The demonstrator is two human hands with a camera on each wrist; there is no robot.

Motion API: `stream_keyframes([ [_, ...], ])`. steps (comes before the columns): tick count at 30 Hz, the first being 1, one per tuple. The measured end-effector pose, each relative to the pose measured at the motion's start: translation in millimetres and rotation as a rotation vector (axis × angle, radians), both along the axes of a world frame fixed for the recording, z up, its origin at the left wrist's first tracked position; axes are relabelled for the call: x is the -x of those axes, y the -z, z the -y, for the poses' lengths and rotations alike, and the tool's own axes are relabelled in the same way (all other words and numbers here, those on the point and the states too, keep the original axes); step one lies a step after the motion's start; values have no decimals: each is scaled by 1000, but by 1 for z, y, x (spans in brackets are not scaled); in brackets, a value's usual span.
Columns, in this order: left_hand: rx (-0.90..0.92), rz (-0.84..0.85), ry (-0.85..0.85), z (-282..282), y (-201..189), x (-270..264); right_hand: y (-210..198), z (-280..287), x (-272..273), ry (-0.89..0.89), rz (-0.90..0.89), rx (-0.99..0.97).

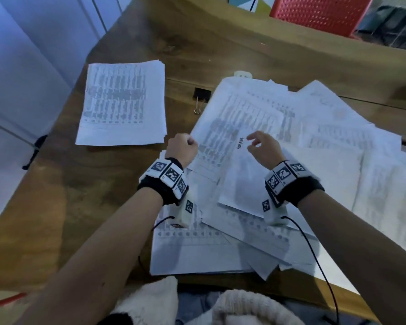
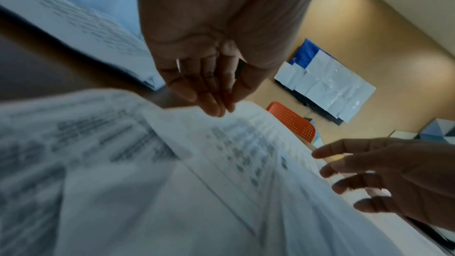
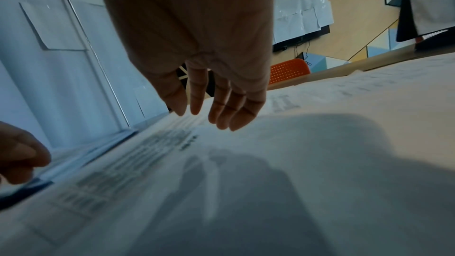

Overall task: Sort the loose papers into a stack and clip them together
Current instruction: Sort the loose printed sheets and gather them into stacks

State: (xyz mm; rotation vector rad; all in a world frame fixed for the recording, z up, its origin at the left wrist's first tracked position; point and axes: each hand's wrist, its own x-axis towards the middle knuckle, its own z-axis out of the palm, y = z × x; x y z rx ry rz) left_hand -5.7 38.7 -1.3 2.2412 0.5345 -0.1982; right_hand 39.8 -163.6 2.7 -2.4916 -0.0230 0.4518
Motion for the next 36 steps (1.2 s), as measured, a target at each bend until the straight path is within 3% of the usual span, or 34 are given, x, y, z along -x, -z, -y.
stream_keyframes([
  [7,7,-261,64,82,20,29,27,52,32,-102,-70,312],
  [12,92,-232,97,114,19,33,37,58,35,-222,-33,315],
  [19,357,-173,-126,105,14,18,14,80,54,-554,-146,45],
  [21,407,-190,-148,100,14,15,14,84,65,-631,-122,70],
  [24,332,-238,-164,98,13,10,22,87,75,-716,-31,205],
  [31,343,-234,-227,92,21,9,43,90,77,-563,186,364],
  [33,306,-221,-241,86,29,8,31,90,68,-483,258,282],
  [36,348,-269,-295,76,32,10,-7,83,52,-274,383,-59],
])
